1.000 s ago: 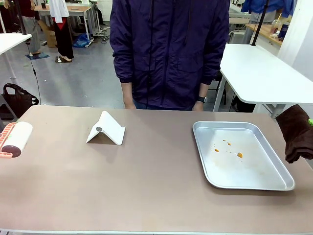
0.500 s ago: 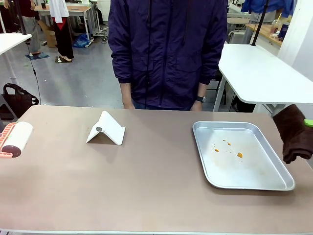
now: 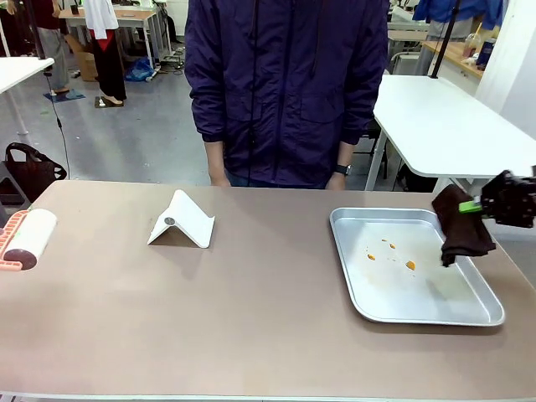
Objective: Clean the surface of the table.
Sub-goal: Clean the area not pointed to by the person.
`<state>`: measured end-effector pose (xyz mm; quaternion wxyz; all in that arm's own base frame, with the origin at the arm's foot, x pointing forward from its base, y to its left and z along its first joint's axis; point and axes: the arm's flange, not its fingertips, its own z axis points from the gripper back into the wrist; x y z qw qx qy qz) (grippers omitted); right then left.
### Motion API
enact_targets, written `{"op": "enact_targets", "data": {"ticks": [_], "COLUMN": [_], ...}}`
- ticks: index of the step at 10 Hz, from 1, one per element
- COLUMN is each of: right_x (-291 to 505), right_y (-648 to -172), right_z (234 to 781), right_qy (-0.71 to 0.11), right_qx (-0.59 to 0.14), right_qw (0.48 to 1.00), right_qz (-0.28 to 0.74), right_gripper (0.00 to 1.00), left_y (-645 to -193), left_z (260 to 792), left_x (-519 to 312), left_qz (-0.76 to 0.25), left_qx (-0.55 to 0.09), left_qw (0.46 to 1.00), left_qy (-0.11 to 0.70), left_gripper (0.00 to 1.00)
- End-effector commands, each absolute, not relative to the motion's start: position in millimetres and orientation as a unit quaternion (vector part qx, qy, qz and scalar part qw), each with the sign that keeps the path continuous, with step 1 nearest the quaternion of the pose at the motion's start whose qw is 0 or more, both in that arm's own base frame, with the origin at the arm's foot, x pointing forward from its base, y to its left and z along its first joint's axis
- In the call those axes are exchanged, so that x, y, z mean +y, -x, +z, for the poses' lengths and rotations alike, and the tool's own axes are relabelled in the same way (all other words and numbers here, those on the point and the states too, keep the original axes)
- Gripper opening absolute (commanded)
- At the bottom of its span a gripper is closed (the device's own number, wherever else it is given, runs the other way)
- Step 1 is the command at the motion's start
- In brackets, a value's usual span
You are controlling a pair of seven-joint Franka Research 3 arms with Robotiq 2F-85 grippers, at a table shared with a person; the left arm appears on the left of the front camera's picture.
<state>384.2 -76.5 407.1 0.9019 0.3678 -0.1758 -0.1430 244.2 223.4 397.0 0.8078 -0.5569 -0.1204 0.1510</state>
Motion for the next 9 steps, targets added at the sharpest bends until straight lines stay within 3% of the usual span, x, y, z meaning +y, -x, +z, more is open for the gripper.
{"op": "enact_targets", "data": {"ticks": [1,4,5,9], "right_x": [-60.4,-64.4,-67.6,-63.3], "right_y": [-392.9,-426.0,-433.8,-452.7], "right_z": [382.5,352.4,344.2,316.1], "right_qy": [-0.296,-0.265,-0.266,-0.277], "right_qx": [-0.143,-0.107,-0.1,-0.112], "right_qw": [0.93,0.946,0.948,0.945], "right_qz": [-0.165,-0.152,-0.147,-0.135], "right_gripper": [0.14,0.14,0.0,0.0], "left_y": [-246.7,-246.7,-246.7,-246.7], "left_z": [400.4,400.4,400.4,400.4], "left_x": [221.8,221.8,221.8,221.8], "left_qz": [0.155,0.155,0.155,0.155], "left_qx": [-0.126,-0.126,-0.126,-0.126], "left_qw": [0.802,0.802,0.802,0.802], "left_qy": [0.562,0.562,0.562,0.562], "left_gripper": [0.22,0.22,0.22,0.22]}}
